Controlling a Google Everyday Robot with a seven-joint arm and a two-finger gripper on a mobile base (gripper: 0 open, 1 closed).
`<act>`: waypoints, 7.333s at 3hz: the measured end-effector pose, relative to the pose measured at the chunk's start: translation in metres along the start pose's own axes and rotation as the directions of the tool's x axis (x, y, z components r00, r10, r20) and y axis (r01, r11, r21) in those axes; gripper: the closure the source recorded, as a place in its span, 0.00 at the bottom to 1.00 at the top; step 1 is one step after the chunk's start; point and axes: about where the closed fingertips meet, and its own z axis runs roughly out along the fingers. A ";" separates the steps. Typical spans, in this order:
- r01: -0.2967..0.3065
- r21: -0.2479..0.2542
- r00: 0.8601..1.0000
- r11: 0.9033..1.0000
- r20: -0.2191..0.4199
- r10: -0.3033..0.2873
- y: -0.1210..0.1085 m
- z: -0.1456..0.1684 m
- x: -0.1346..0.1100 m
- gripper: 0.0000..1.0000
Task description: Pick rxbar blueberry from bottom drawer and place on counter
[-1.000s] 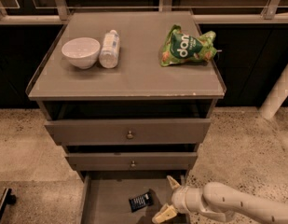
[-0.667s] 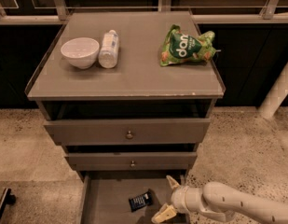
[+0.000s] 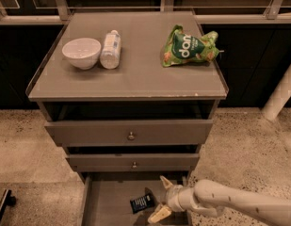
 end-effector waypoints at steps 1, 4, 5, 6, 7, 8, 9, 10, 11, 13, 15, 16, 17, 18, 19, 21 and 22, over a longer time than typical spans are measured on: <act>0.071 -0.039 0.996 0.997 -0.043 -0.073 -0.004 0.048 0.014 0.00; 0.104 -0.088 0.990 0.991 -0.091 -0.112 -0.009 0.083 0.023 0.00; 0.084 -0.084 0.991 0.993 -0.096 -0.092 -0.023 0.088 0.042 0.00; 0.059 -0.078 0.993 0.995 -0.101 -0.067 -0.034 0.092 0.064 0.00; 0.029 -0.089 0.996 0.996 -0.084 -0.037 -0.039 0.103 0.077 0.00; 0.026 -0.183 0.998 0.983 -0.054 -0.037 -0.026 0.156 0.070 0.00; 0.035 -0.167 0.997 0.985 -0.057 -0.045 -0.025 0.156 0.069 0.00; 0.065 -0.122 0.997 0.990 -0.042 -0.070 -0.029 0.170 0.079 0.00; 0.076 -0.087 0.997 0.993 -0.022 -0.078 -0.042 0.175 0.093 0.00; 0.041 -0.082 0.999 0.996 -0.026 -0.043 -0.053 0.189 0.125 0.00; -0.003 -0.093 1.000 0.996 -0.010 0.002 -0.045 0.194 0.137 0.18; -0.003 -0.093 1.000 0.996 -0.010 0.002 -0.045 0.194 0.137 0.41; -0.003 -0.093 1.000 0.996 -0.010 0.002 -0.045 0.194 0.137 0.64; -0.003 -0.093 1.000 0.996 -0.010 0.002 -0.045 0.194 0.137 0.87; -0.003 -0.093 1.000 0.996 -0.010 0.002 -0.045 0.194 0.137 1.00; -0.003 -0.093 1.000 0.996 -0.010 0.002 -0.045 0.190 0.132 1.00; -0.014 -0.106 1.000 0.994 -0.005 0.014 -0.040 0.180 0.116 1.00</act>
Offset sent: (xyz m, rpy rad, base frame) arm 0.0418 0.0517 -0.1069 -0.1570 0.0352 0.1927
